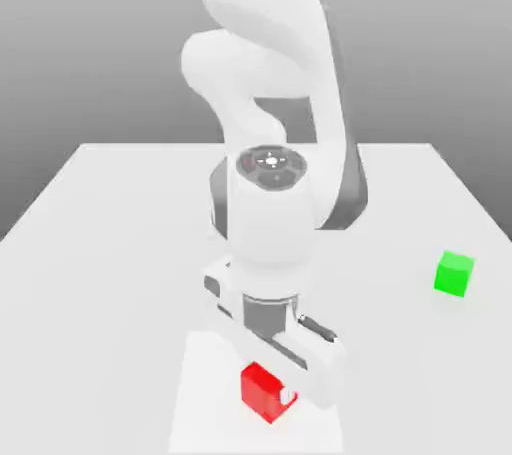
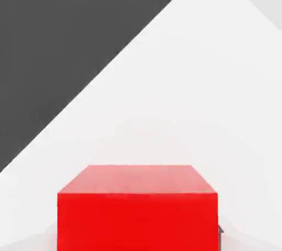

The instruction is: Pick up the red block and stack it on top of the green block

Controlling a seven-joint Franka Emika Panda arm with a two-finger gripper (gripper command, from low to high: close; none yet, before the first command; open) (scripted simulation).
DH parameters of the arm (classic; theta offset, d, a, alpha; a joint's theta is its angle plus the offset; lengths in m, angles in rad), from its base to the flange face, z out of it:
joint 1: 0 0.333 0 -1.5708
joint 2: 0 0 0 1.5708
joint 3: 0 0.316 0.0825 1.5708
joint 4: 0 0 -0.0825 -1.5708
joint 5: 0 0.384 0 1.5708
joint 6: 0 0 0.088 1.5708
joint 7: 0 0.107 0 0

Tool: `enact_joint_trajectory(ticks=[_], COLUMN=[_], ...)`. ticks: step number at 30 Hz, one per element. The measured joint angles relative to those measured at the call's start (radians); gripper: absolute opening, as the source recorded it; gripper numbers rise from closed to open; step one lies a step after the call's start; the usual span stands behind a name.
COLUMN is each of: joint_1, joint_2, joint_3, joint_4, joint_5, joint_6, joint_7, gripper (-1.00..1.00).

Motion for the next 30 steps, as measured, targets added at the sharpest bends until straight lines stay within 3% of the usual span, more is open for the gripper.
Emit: enact_joint_trajectory(ticks=[3,10,18,30], joint_1=[0.033,0.371,0.630,0.560], joint_2=[-0.088,-0.225,-0.345,-0.204], joint_3=[0.054,0.222,0.433,0.493], joint_4=[-0.022,-0.091,-0.178,-0.163], joint_5=[0.058,0.192,0.297,-0.006], joint_6=[-0.062,-0.111,-0.140,-0.081], joint_7=[0.002,0.165,0.396,0.652], gripper=[-1.00,-1.00,-1.00,-1.00])
